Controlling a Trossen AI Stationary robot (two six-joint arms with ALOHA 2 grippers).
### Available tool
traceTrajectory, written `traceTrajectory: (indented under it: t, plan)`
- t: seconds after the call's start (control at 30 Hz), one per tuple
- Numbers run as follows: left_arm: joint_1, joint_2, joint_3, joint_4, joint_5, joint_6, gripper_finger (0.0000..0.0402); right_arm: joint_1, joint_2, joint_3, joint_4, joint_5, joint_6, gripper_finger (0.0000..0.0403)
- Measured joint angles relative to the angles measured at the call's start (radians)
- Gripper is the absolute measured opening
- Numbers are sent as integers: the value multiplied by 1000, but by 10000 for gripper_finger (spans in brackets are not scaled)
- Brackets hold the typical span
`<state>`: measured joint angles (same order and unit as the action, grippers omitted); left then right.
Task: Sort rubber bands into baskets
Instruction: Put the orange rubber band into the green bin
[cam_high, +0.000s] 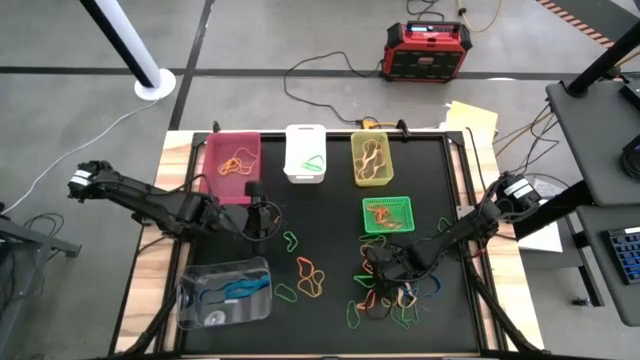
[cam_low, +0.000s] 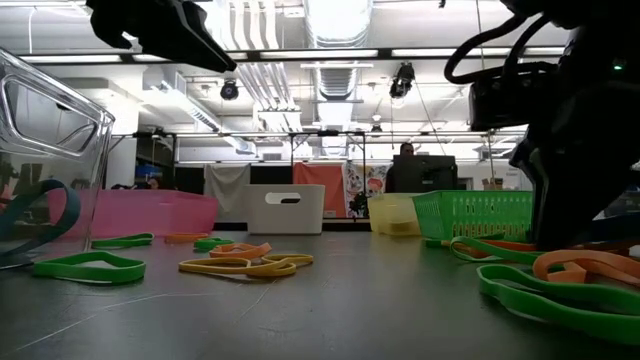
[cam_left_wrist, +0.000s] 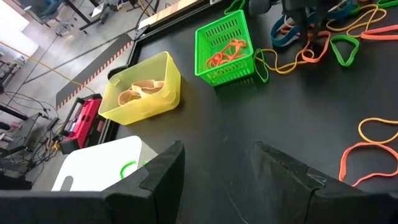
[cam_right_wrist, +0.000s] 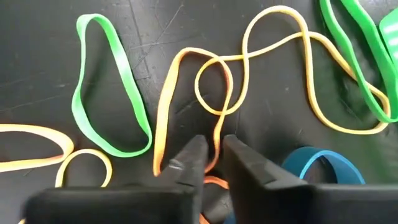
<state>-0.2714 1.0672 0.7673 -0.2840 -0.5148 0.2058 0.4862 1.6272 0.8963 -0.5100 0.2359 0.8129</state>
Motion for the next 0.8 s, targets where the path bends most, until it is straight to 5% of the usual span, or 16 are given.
traceTrajectory:
  t: [0.47,0.8]
  plan:
    - [0,0,0,16,0,-9,170,0,-86,129,-64,108,-108,9]
    - [0,0,0,65,1,-6,170,-90,-137,338,-466,325,-152,9]
